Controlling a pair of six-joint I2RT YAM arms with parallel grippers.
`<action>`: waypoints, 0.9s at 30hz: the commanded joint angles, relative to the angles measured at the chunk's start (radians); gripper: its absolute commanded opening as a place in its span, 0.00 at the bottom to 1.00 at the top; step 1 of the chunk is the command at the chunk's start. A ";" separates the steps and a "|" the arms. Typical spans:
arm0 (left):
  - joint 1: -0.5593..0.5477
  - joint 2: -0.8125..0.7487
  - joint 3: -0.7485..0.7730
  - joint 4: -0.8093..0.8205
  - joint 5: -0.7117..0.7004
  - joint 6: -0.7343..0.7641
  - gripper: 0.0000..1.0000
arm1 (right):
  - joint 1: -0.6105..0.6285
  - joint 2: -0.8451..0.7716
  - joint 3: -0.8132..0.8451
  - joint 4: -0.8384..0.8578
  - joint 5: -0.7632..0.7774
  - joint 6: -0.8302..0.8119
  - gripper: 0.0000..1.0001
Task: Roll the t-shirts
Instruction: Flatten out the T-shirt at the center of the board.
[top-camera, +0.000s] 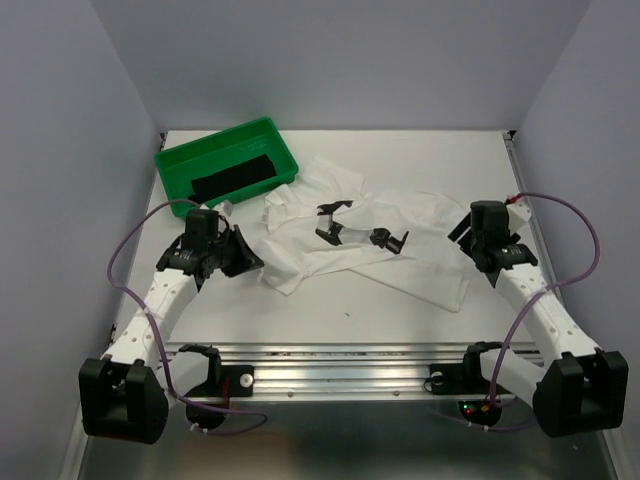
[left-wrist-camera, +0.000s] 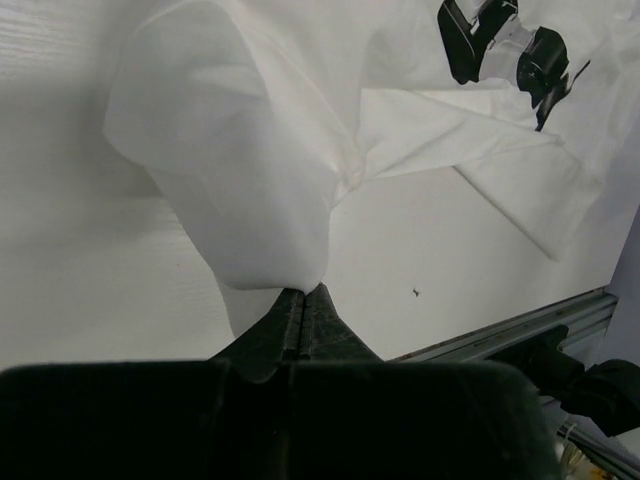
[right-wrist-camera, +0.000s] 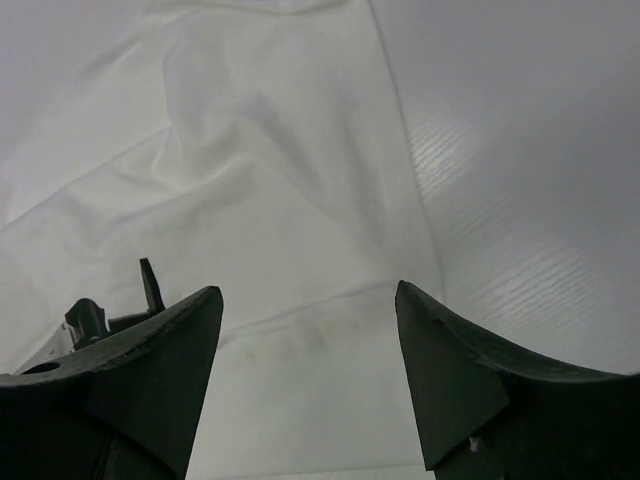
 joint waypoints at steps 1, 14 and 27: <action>0.005 -0.053 0.015 0.054 0.007 0.032 0.00 | -0.005 0.052 0.103 -0.044 -0.106 0.011 0.73; 0.005 -0.044 -0.006 0.070 0.003 0.035 0.00 | -0.005 0.196 0.015 -0.205 -0.074 0.090 0.58; 0.005 -0.061 -0.003 0.051 -0.006 0.037 0.00 | -0.005 0.345 0.014 -0.091 -0.005 0.086 0.55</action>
